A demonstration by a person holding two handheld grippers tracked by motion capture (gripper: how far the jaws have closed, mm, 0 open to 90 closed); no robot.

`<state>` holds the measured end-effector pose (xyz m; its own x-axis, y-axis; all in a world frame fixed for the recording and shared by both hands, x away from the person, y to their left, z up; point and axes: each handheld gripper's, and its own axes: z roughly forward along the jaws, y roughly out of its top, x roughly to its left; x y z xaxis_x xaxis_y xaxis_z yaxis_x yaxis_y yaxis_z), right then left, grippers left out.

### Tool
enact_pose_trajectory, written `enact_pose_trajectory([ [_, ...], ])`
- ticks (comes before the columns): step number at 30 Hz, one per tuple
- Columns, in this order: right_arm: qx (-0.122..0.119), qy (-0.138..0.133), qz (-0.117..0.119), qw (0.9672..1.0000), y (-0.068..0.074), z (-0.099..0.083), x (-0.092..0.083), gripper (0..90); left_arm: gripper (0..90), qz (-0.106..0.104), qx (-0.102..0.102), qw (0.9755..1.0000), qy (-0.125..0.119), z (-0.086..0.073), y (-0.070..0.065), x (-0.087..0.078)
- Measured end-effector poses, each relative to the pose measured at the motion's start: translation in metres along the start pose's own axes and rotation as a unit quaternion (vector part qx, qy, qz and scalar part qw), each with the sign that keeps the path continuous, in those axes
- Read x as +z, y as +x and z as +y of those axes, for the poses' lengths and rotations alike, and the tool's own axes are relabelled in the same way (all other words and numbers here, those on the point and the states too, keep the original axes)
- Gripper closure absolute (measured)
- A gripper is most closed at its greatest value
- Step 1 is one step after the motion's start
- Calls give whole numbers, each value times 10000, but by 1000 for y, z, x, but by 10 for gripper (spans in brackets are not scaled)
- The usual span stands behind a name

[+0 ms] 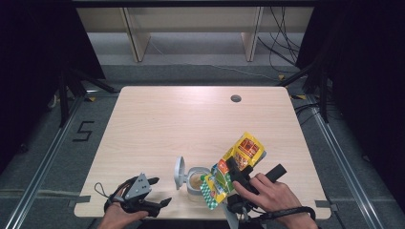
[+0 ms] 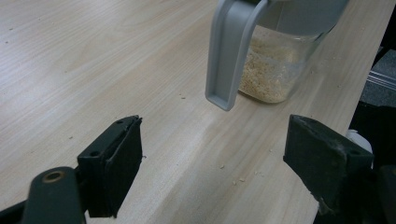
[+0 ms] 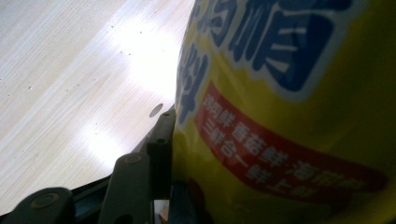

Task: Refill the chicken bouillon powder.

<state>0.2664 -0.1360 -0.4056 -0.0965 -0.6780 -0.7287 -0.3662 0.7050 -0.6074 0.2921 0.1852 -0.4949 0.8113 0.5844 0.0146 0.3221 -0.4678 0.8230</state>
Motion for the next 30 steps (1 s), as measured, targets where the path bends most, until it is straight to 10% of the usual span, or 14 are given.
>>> enact_pose_trajectory([
  [6, 54, -11, 50, 10000, 0, 0, 0, 542, 186, 0, -142, 9999, 0, 0, -1, 0],
  [8, -375, -107, 0, 9992, -5, -1, 1, 542, 186, 2, -160, 9999, 0, -1, -2, 0],
  [11, -17, -69, -45, 10000, 0, 0, 1, 542, 186, 35, -87, 10000, 27, 0, -1, 0],
  [20, -17, -211, -245, 9995, 1, -1, 3, 542, 186, -23, -169, 9999, -9, 0, -2, 0],
  [30, -104, -104, 64, 9999, -1, 0, 2, 542, 186, 9, -148, 9999, -26, -1, -1, 0],
])
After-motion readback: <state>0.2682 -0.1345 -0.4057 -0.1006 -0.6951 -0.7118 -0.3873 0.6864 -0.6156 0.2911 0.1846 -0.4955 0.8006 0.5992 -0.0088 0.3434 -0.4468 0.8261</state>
